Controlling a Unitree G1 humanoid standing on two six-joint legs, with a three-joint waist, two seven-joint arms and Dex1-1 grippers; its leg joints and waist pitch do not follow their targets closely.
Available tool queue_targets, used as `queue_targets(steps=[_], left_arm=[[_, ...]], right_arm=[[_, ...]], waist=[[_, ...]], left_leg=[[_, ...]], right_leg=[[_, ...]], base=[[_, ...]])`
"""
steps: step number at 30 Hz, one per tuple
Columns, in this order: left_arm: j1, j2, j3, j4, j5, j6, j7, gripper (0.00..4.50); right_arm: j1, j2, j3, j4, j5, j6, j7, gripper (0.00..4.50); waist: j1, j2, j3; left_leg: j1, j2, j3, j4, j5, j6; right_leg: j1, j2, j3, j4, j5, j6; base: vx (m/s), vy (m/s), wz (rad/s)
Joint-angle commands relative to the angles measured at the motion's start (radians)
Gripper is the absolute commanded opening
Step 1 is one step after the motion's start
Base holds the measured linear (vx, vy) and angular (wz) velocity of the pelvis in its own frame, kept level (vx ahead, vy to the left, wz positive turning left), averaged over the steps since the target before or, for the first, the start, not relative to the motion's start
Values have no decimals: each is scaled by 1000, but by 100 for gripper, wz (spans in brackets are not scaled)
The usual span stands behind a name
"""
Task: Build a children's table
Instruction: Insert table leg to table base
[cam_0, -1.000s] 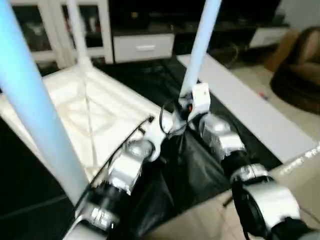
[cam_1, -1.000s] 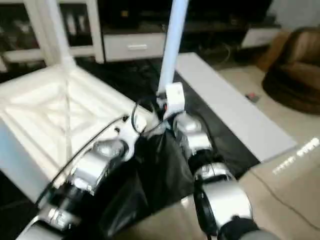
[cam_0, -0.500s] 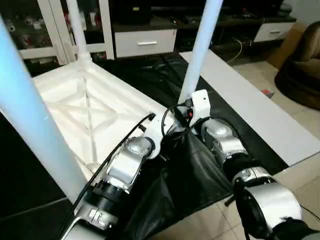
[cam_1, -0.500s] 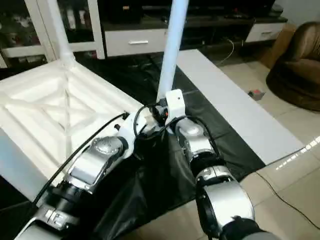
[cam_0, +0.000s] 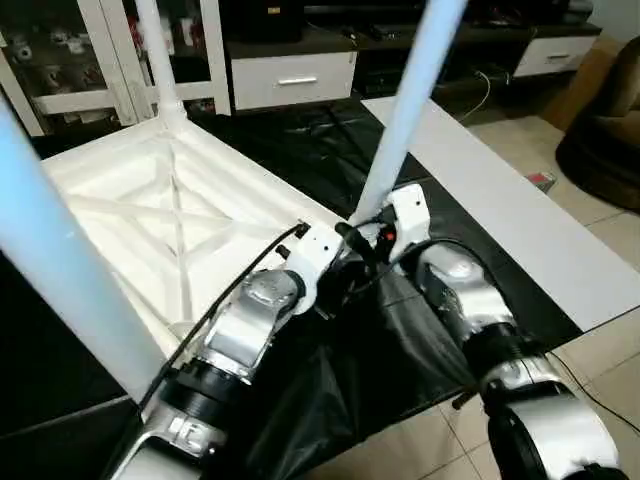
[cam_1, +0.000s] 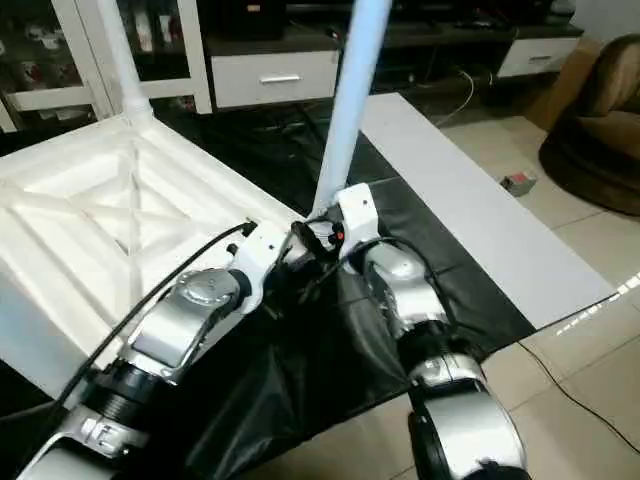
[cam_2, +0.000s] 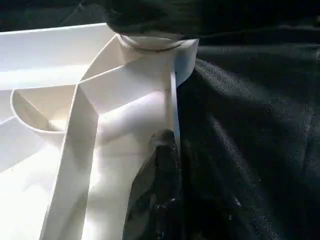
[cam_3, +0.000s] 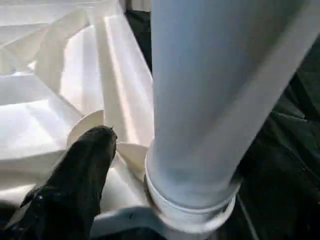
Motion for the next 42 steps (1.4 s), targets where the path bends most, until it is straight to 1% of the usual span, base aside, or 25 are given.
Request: queue_targets(steps=[1, 4, 9, 10, 11, 13, 18, 19, 21, 24, 26, 27, 28, 29, 30, 31, 32, 33, 36, 37, 38, 39, 40, 41, 42], left_arm=[[-9, 7, -16, 8, -14, -35, -15, 0], [-7, 15, -18, 5, -14, -36, -27, 0], [-6, 19, -18, 4, -15, -39, -33, 0], [-4, 20, -19, 2, -15, -39, -36, 0], [-4, 20, -19, 2, -15, -39, -36, 0], [-3, 21, -20, -1, -15, -39, -40, 0], [3, 25, -22, -8, -13, -40, -44, 0], [4, 26, -22, -11, -13, -40, -45, 0], [5, 27, -23, -13, -13, -40, -46, 0], [7, 29, -24, -14, -12, -41, -47, 0], [9, 31, -25, -15, -12, -43, -47, 0], [11, 32, -27, -16, -11, -44, -48, 0], [11, 32, -27, -16, -11, -44, -48, 0], [12, 34, -28, -17, -11, -45, -50, 0], [14, 42, -34, -18, -11, -61, -62, 0], [15, 46, -36, -18, -11, -68, -67, 0], [16, 50, -39, -19, -12, -77, -73, 0], [19, 62, -45, -25, -15, -82, -94, 0], [24, 87, -54, -37, -20, -89, -133, 0], [29, 115, -62, -48, -24, -104, -170, 0], [34, 139, -69, -59, -29, -112, -203, 0], [37, 151, -72, -65, -32, -115, -220, 0], [38, 167, -75, -71, -34, -130, -239, 0], [44, 207, -78, -86, -41, -149, -287, 0], [44, 207, -78, -86, -41, -149, -287, 0]], right_arm=[[30, 2, 27, -27, 6, 45, 41, 444], [48, -5, 22, -72, 7, 67, 47, 444], [55, -5, 12, -101, 18, 82, 51, 444], [58, -6, 12, -115, 23, 87, 66, 428], [58, -6, 12, -115, 23, 87, 66, 428], [64, -1, 4, -135, 34, 95, 74, 408], [76, 1, 1, -152, 35, 96, 87, 365], [78, 1, -1, -152, 37, 93, 90, 356], [80, 0, -2, -150, 39, 92, 92, 340], [84, -2, -4, -155, 43, 95, 95, 308], [88, -2, -5, -161, 44, 97, 97, 302], [92, -2, -5, -167, 43, 98, 99, 296], [92, -2, -5, -167, 43, 98, 99, 279], [93, -2, -4, -170, 43, 98, 100, 273], [94, -3, -5, -177, 45, 97, 107, 273], [94, -4, -5, -180, 46, 96, 109, 269], [94, -5, -6, -183, 47, 96, 112, 263], [94, -8, -5, -192, 52, 98, 126, 256], [95, -19, -3, -211, 60, 103, 149, 239], [97, -33, -1, -233, 67, 110, 171, 233], [99, -45, 0, -250, 73, 117, 190, 228], [100, -50, 0, -258, 77, 122, 200, 224], [102, -58, 1, -269, 82, 128, 214, 220], [108, -78, 1, -300, 102, 155, 253, 214], [108, -78, 1, -300, 102, 155, 253, 209]], waist=[[-3, -3, -42], [-1, -2, -43], [-1, -2, -43], [-1, -3, -44], [0, -3, -45], [-1, -5, -45], [1, -7, -47], [1, -5, -47], [1, -7, -48], [1, -6, -49], [1, -6, -50], [2, -4, -51], [2, -5, -52], [2, -5, -53], [2, -4, -53], [3, -5, -55], [4, -5, -56], [6, -3, -57], [7, -6, -58], [9, -4, -60], [9, -6, -61], [8, -5, -61], [8, -6, -62], [10, -7, -61], [12, -5, -61]], left_leg=[[0, 28, 2, -62, -138, 49], [2, 28, 3, -60, -137, 50], [4, 28, 5, -59, -136, 50], [5, 27, 5, -57, -120, 54], [4, 27, 5, -57, -116, 56], [2, 26, 6, -55, -103, 62], [4, 26, 8, -53, -97, 67], [5, 25, 9, -52, -93, 68], [3, 25, 9, -51, -85, 70], [5, 24, 11, -49, -86, 73], [6, 25, 11, -48, -84, 78], [6, 25, 11, -47, -86, 78], [6, 25, 12, -46, -80, 79], [6, 25, 12, -45, -73, 81], [6, 25, 12, -45, -68, 82], [6, 23, 12, -42, -50, 90], [7, 23, 13, -41, -46, 93], [8, 23, 13, -41, -46, 96], [9, 23, 14, -40, -50, 95], [11, 24, 14, -39, -44, 99], [10, 23, 15, -38, -37, 102], [10, 23, 16, -37, -33, 108], [11, 24, 18, -35, -30, 109], [12, 24, 17, -36, -32, 110], [12, 24, 17, -36, -32, 113]], right_leg=[[36, -50, 52, -83, -151, -182], [35, -51, 54, -82, -151, -186], [35, -50, 56, -82, -152, -192], [36, -49, 56, -79, -127, -196], [37, -49, 56, -78, -120, -198], [39, -48, 56, -75, -101, -201], [37, -48, 59, -74, -105, -202], [36, -47, 60, -73, -99, -206], [37, -46, 60, -70, -82, -208], [36, -45, 61, -69, -76, -212], [36, -44, 62, -67, -65, -216], [36, -45, 62, -67, -66, -218], [36, -44, 62, -65, -55, -220], [37, -44, 62, -63, -44, -222], [37, -44, 62, -62, -35, -225], [39, -43, 63, -59, -7, -230], [39, -42, 63, -58, 0, -232], [39, -43, 63, -58, 8, -238], [40, -42, 63, -55, 22, -242], [39, -41, 63, -53, 33, -246], [41, -40, 64, -52, 42, -246], [40, -41, 64, -49, 56, -250], [39, -40, 65, -48, 60, -253], [40, -41, 64, -49, 56, -253], [41, -41, 64, -48, 57, -252]], base=[[0, 0, 0], [0, 0, 0], [0, 0, 0], [0, 0, 0], [0, 0, 0], [0, 0, 0], [0, 0, 0], [0, 0, 0], [0, 0, 0], [0, 0, 0], [0, 0, 0], [0, 0, 0], [0, 0, 0], [0, 0, 0], [0, 0, 0], [0, 0, 0], [0, 0, 0], [0, 0, 0], [0, 0, 0], [0, 0, 0], [0, 0, 0], [0, 0, 0], [0, 0, 0], [0, 0, 0], [0, 0, 0]])
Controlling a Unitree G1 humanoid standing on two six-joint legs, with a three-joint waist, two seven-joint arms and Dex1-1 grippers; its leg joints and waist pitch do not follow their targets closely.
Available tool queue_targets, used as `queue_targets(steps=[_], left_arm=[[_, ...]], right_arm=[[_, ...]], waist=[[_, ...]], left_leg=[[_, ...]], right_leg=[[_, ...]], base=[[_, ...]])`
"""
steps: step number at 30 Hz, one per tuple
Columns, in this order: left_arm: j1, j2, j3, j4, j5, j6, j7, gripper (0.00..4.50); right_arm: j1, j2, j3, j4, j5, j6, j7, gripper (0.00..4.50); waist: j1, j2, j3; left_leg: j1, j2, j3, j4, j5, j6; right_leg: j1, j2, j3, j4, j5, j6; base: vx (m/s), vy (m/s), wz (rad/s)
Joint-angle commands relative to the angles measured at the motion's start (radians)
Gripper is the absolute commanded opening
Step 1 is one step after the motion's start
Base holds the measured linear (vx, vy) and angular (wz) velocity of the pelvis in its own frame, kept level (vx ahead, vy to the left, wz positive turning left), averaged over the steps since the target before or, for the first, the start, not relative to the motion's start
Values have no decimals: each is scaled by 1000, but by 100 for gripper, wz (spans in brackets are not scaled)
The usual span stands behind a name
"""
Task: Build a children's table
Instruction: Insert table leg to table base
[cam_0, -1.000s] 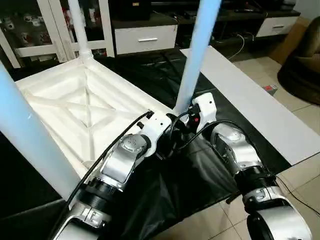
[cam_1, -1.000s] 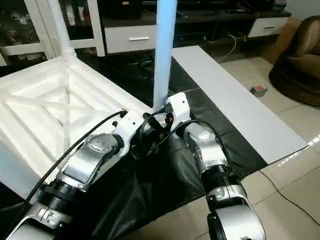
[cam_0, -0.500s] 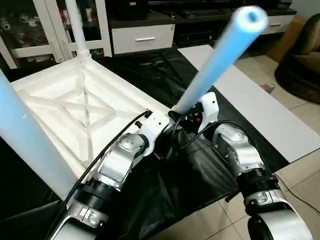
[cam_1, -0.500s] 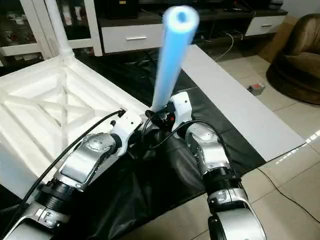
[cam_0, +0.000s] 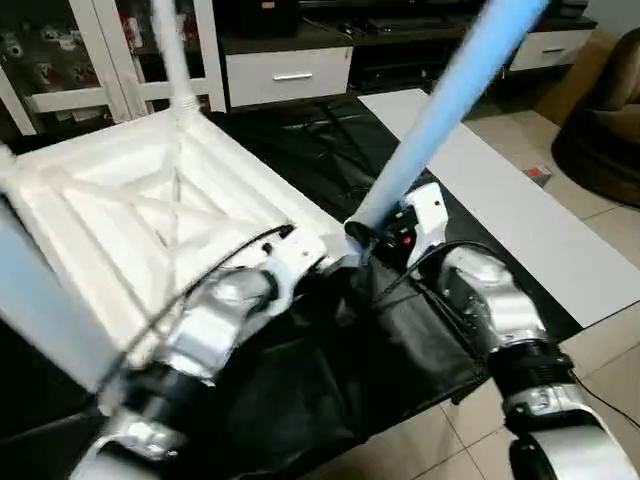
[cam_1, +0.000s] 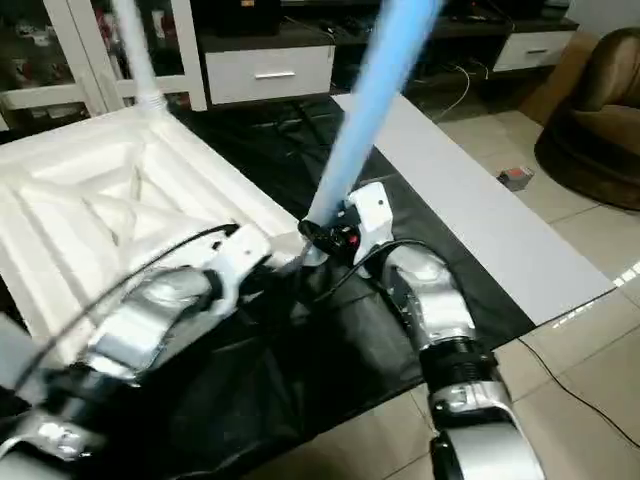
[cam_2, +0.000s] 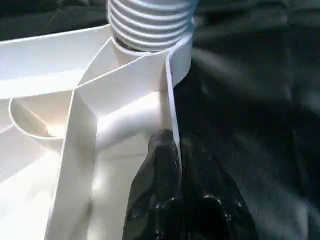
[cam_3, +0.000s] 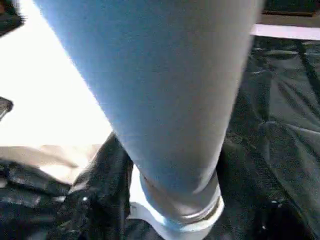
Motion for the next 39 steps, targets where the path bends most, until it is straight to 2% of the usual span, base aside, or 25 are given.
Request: queue_targets(steps=[1, 2, 3, 5, 6, 7, 9, 10, 13, 18, 20, 26, 28, 30, 32, 34, 36, 39], left_arm=[[9, 39, -40, -29, -6, -42, -89, 0], [10, 46, -41, -31, -8, -45, -96, 0], [15, 108, -43, -45, -20, -82, -164, 0], [24, 169, -49, -61, -36, -136, -249, 0], [24, 169, -49, -61, -36, -136, -249, 0], [27, 194, -53, -66, -39, -166, -280, 0], [36, 228, -57, -73, -56, -222, -343, 0], [36, 253, -64, -76, -61, -217, -376, 0], [18, 257, -64, -48, -40, -222, -361, 0], [4, 250, -62, -23, -53, -260, -362, 0], [3, 251, -63, -19, -57, -275, -374, 0], [-4, 256, -68, -15, -51, -310, -390, 0], [-6, 260, -69, -17, -53, -314, -398, 0], [-7, 261, -72, -16, -52, -318, -402, 0], [-9, 262, -77, -15, -48, -329, -407, 0], [-12, 264, -84, -18, -40, -338, -415, 0], [-14, 269, -86, -21, -39, -338, -421, 0], [-26, 282, -88, -27, -34, -340, -439, 0]], right_arm=[[8, -18, 17, -63, 44, 53, 84, 206], [10, -21, 17, -68, 47, 58, 91, 204], [21, -61, 24, -118, 81, 114, 171, 204], [33, -112, 41, -156, 99, 157, 252, 195], [33, -112, 41, -156, 99, 157, 252, 195], [39, -133, 50, -170, 106, 176, 286, 194], [44, -169, 61, -189, 119, 209, 338, 193], [47, -200, 70, -203, 125, 234, 377, 192], [42, -247, 87, -204, 109, 249, 426, 191], [27, -273, 84, -206, 110, 269, 435, 191], [20, -276, 82, -201, 110, 273, 433, 191], [-17, -234, 85, -138, 97, 247, 404, 188], [-39, -207, 95, -97, 88, 229, 394, 188], [-50, -196, 100, -75, 81, 220, 392, 188], [-69, -184, 114, -39, 68, 205, 396, 188], [-87, -181, 135, -9, 51, 196, 415, 188], [-93, -186, 150, -3, 39, 188, 426, 188], [-116, -194, 180, 28, 9, 169, 455, 188]], waist=[[2, -2, -63], [2, -2, -65], [4, -5, -63], [6, -4, -62], [6, -4, -62], [6, -4, -60], [8, -7, -59], [9, -8, -57], [15, -14, -52], [19, -17, -49], [20, -18, -49], [18, -20, -51], [18, -11, -53], [17, -12, -53], [17, -14, -53], [17, -21, -49], [18, -18, -49], [16, -22, -46]], left_leg=[[14, 24, -3, -45, -30, 102], [15, 24, -3, -44, -26, 105], [15, 24, -3, -44, -25, 110], [16, 24, -4, -43, -28, 110], [16, 24, -4, -43, -28, 110], [18, 25, -2, -44, -25, 98], [18, 24, -2, -44, -32, 91], [20, 24, -1, -44, -35, 86], [21, 26, 2, -43, -49, 79], [19, 26, 1, -44, -86, 53], [20, 26, 0, -44, -102, 42], [17, 23, 1, -39, -50, 56], [19, 23, 1, -38, -45, 58], [20, 23, 1, -38, -47, 56], [18, 23, 1, -38, -43, 57], [19, 23, 2, -39, -53, 56], [20, 24, 2, -39, -60, 54], [18, 24, 1, -40, -60, 49]], right_leg=[[50, -41, 44, -51, 66, -253], [52, -41, 45, -49, 73, -255], [51, -40, 44, -48, 74, -256], [51, -39, 43, -47, 72, -256], [51, -39, 43, -47, 72, -256], [48, -39, 45, -46, 76, -258], [49, -39, 45, -45, 74, -258], [47, -38, 45, -43, 76, -262], [45, -41, 48, -45, 53, -265], [45, -45, 49, -49, -20, -248], [42, -45, 50, -51, -49, -238], [42, -41, 49, -40, 21, -253], [41, -41, 48, -38, 41, -265], [41, -40, 48, -37, 54, -271], [43, -39, 47, -34, 66, -276], [42, -39, 48, -37, 43, -272], [42, -41, 48, -38, 32, -269], [42, -41, 48, -38, 25, -260]], base=[[0, 0, 0], [0, 0, 0], [0, 0, 0], [0, 0, 0], [0, 0, 0], [0, 0, 0], [0, 0, 0], [0, 0, 0], [0, 0, 0], [0, 0, 0], [0, 0, 0], [0, 0, 0], [0, 0, 0], [0, 0, 0], [0, 0, 0], [0, 0, 0], [0, 0, 0], [0, 0, 0]])
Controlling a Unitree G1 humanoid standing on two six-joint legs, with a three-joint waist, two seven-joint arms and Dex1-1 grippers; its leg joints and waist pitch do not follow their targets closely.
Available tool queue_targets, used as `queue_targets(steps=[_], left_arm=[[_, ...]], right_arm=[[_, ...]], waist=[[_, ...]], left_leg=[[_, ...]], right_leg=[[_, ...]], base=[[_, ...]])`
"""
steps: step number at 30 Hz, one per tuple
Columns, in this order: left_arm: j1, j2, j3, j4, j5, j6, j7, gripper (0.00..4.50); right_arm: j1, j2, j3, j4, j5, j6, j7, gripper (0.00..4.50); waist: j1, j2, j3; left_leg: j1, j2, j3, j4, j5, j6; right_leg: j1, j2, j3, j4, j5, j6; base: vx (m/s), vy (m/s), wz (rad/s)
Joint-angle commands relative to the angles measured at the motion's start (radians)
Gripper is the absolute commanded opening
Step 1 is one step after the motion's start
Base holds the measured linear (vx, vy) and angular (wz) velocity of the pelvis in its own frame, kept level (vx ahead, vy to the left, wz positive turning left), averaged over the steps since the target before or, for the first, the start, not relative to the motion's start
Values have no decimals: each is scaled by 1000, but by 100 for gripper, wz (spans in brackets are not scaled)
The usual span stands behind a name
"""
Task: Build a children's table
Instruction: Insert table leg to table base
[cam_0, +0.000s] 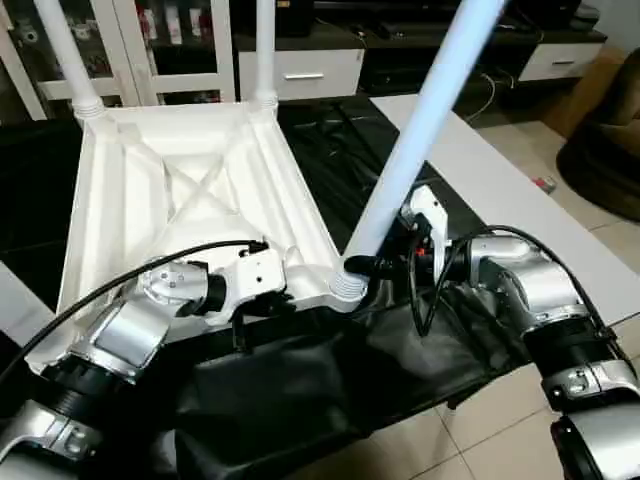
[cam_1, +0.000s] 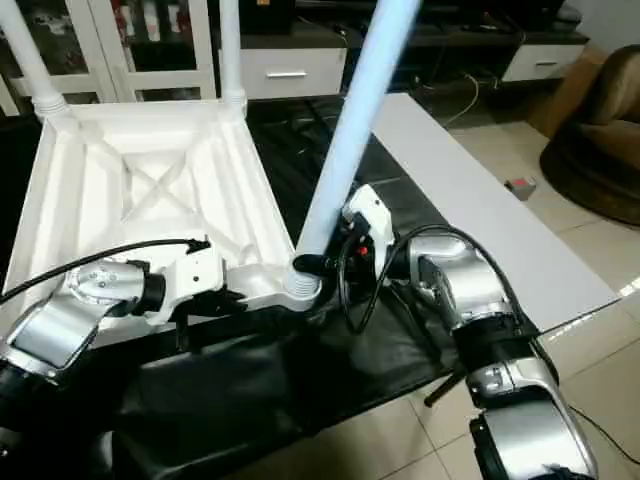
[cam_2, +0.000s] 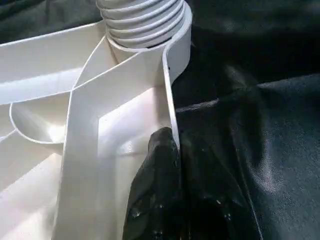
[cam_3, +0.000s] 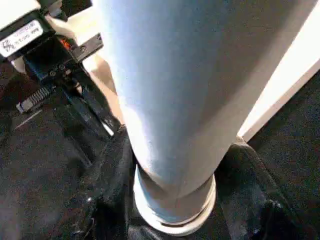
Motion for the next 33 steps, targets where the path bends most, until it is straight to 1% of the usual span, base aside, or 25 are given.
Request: queue_targets(steps=[1, 3, 4, 5, 9, 10, 12, 13, 14, 17, 20, 24, 25, 26, 29, 31, 33], left_arm=[[-38, 1, -44, -32, 20, -40, -48, 0], [-43, 1, -43, -31, 22, -39, -48, 0], [-47, 0, -44, -28, 22, -40, -51, 0], [-47, 0, -44, -28, 22, -40, -51, 0], [-49, 0, -49, -28, 21, -43, -61, 0], [-50, 0, -51, -29, 20, -43, -65, 0], [-50, 1, -53, -29, 19, -43, -69, 0], [-50, 2, -54, -30, 20, -42, -70, 0], [-50, 3, -55, -31, 22, -42, -73, 0], [-46, 10, -55, -36, 25, -41, -82, 0], [-44, 15, -53, -39, 26, -40, -84, 0], [-40, 19, -51, -41, 27, -38, -86, 0], [-40, 19, -51, -42, 27, -37, -86, 0], [-39, 20, -51, -42, 29, -37, -83, 0], [-39, 19, -48, -42, 33, -34, -76, 0], [-37, 19, -46, -44, 35, -31, -75, 0], [-35, 20, -43, -45, 36, -28, -70, 0]], right_arm=[[-31, -17, 39, 44, -40, -22, 35, 188], [-42, -20, 49, 62, -52, -31, 47, 188], [-54, -26, 71, 87, -70, -38, 72, 188], [-54, -26, 71, 87, -70, -38, 72, 188], [-69, -38, 113, 122, -100, -61, 130, 188], [-76, -38, 123, 134, -108, -62, 145, 188], [-83, -38, 133, 148, -114, -66, 166, 188], [-90, -36, 141, 161, -119, -74, 182, 188], [-98, -34, 149, 179, -127, -84, 197, 188], [-106, -29, 172, 205, -138, -97, 244, 188], [-97, -25, 184, 218, -143, -110, 260, 188], [-73, -25, 203, 233, -165, -138, 261, 188], [-71, -24, 203, 235, -165, -141, 259, 188], [-63, -16, 195, 258, -172, -164, 242, 188], [-60, 7, 161, 298, -177, -202, 168, 188], [-54, 19, 141, 305, -169, -209, 133, 188], [-45, 32, 116, 311, -155, -204, 94, 187]], waist=[[-14, 7, -59], [-14, 7, -57], [-14, 8, -59], [-15, 7, -59], [-13, 6, -59], [-13, 4, -57], [-12, 5, -56], [-12, 5, -56], [-13, 2, -54], [-13, 1, -54], [-13, 1, -54], [-13, 1, -52], [-14, 0, -52], [-13, -2, -53], [-15, -2, -51], [-20, -2, -48], [-23, -2, -48]], left_leg=[[21, 23, -1, -56, -76, 44], [22, 24, -1, -56, -83, 41], [24, 25, 0, -55, -74, 38], [23, 24, 0, -54, -68, 39], [24, 24, 0, -53, -60, 46], [24, 24, 1, -53, -66, 48], [23, 25, 0, -54, -75, 49], [24, 26, 0, -54, -85, 45], [22, 26, -1, -55, -88, 43], [23, 27, -2, -55, -103, 39], [25, 28, -2, -57, -96, 32], [26, 28, -3, -59, -119, 20], [26, 28, -3, -59, -121, 19], [27, 28, -3, -59, -124, 18], [26, 29, -4, -62, -152, 5], [27, 31, -7, -68, -214, -18], [29, 31, -11, -71, -255, -33]], right_leg=[[44, -40, 45, -55, 4, -260], [43, -41, 46, -56, -8, -258], [42, -40, 46, -54, 7, -261], [43, -39, 46, -52, 21, -265], [44, -39, 46, -50, 49, -274], [44, -38, 46, -51, 42, -275], [44, -40, 46, -52, 27, -277], [43, -40, 46, -52, 17, -277], [44, -40, 45, -53, 10, -275], [42, -42, 46, -55, -17, -270], [41, -41, 45, -54, -11, -268], [41, -42, 45, -56, -23, -266], [41, -42, 45, -57, -24, -265], [41, -42, 46, -57, -26, -264], [40, -45, 46, -61, -68, -256], [37, -45, 46, -71, -145, -237], [35, -46, 46, -76, -203, -219]], base=[[0, 0, 0], [0, 0, 0], [0, 0, 0], [0, 0, 0], [0, 0, 0], [0, 0, 0], [0, 0, 0], [0, 0, 0], [0, 0, 0], [0, 0, 0], [0, 0, 0], [0, 0, 0], [0, 0, 0], [0, 0, 0], [0, 0, 0], [0, 0, 0], [0, 0, 0]])
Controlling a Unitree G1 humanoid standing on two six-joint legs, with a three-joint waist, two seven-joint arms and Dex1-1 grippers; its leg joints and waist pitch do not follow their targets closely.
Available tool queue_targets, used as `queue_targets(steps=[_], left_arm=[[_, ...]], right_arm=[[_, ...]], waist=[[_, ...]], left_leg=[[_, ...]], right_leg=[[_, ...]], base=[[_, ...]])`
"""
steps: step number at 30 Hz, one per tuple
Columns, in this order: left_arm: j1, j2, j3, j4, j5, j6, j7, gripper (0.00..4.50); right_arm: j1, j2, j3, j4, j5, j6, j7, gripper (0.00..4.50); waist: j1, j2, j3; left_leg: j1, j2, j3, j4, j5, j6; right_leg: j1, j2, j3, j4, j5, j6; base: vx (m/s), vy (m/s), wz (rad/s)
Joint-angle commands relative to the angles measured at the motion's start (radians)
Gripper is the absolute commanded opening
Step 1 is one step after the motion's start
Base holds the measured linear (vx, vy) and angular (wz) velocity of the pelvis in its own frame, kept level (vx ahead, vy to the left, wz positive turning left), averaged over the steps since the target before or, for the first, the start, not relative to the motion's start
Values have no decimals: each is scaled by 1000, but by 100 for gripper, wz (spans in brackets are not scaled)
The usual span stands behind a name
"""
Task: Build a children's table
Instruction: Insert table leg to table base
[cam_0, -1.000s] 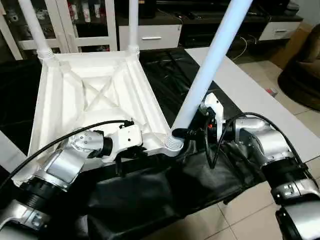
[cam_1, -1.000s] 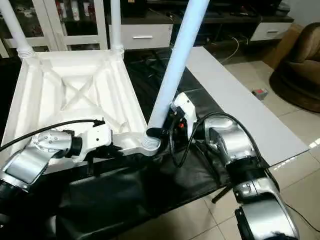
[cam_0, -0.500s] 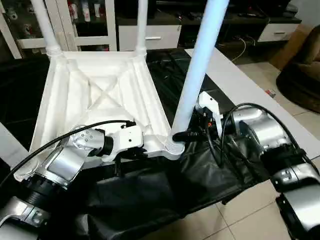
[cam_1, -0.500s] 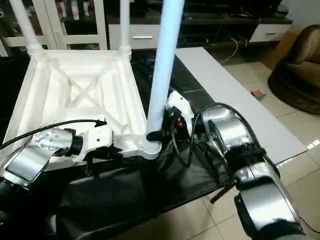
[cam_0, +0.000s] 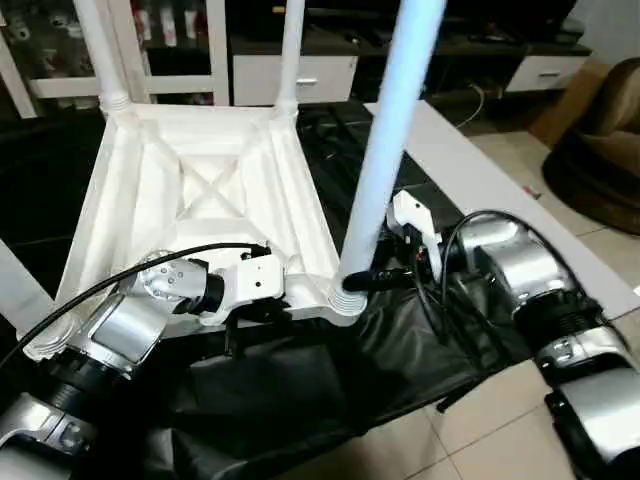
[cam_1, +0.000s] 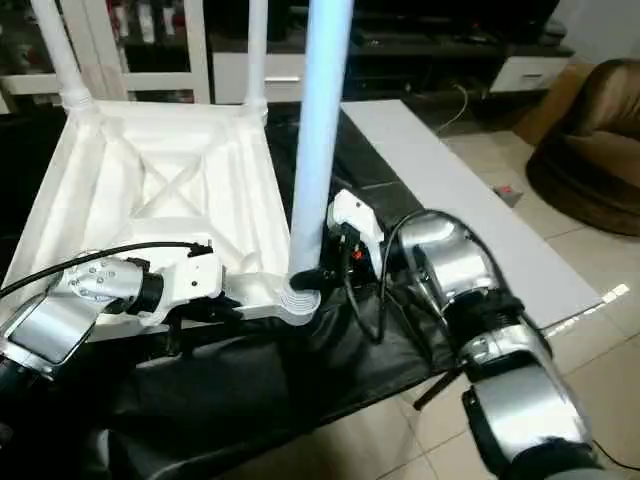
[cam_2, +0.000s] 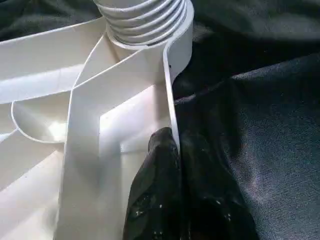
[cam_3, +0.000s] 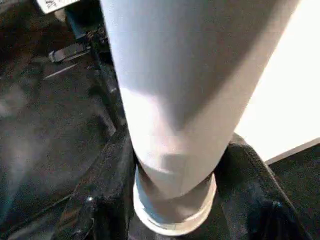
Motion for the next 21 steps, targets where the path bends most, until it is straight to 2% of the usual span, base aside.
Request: queue_targets(steps=[1, 3, 5, 10, 13, 14, 17, 21], left_arm=[[-11, -7, -14, -50, 2, -18, -12, 0], [-10, -6, -13, -51, 1, -17, -12, 0], [-8, -4, -12, -53, 0, -16, -12, 0], [-2, 0, -9, -54, 0, -19, -14, 0], [-1, 0, -9, -54, 0, -19, -13, 0], [1, 1, -9, -55, 0, -20, -11, 0], [1, 2, -9, -54, 1, -22, -9, 0], [-1, 8, -5, -44, 7, -31, -7, 0]], right_arm=[[70, 8, 27, 85, -51, 32, -89, 187], [85, 12, 19, 80, -43, 41, -98, 187], [103, 15, 11, 76, -36, 45, -105, 187], [149, 24, -33, 74, -21, 58, -143, 186], [156, 23, -46, 65, -11, 65, -148, 186], [169, 15, -63, 39, 7, 78, -149, 186], [178, 8, -72, 17, 16, 82, -149, 186], [223, -24, -96, -91, 50, 114, -118, 186]], waist=[[-12, 26, -43], [-14, 29, -43], [-18, 27, -44], [-18, 30, -50], [-19, 32, -49], [-19, 31, -49], [-17, 30, -50], [-15, 32, -54]], left_leg=[[22, 29, -11, -77, -272, -33], [22, 28, -13, -79, -283, -38], [22, 29, -13, -78, -288, -38], [19, 28, -11, -76, -234, -26], [20, 28, -12, -79, -254, -32], [20, 28, -13, -80, -277, -37], [20, 29, -14, -81, -282, -38], [20, 29, -13, -79, -244, -34]], right_leg=[[26, -48, 47, -82, -237, -204], [24, -48, 47, -84, -251, -197], [22, -46, 46, -84, -249, -194], [26, -44, 46, -74, -150, -217], [26, -43, 45, -76, -162, -219], [26, -44, 45, -80, -188, -211], [27, -46, 46, -81, -201, -204], [29, -44, 45, -76, -142, -210]], base=[[0, 0, 0], [0, 0, 0], [0, 0, 0], [0, 0, 0], [0, 0, 0], [0, 0, 0], [0, 0, 0], [0, 0, 0]])
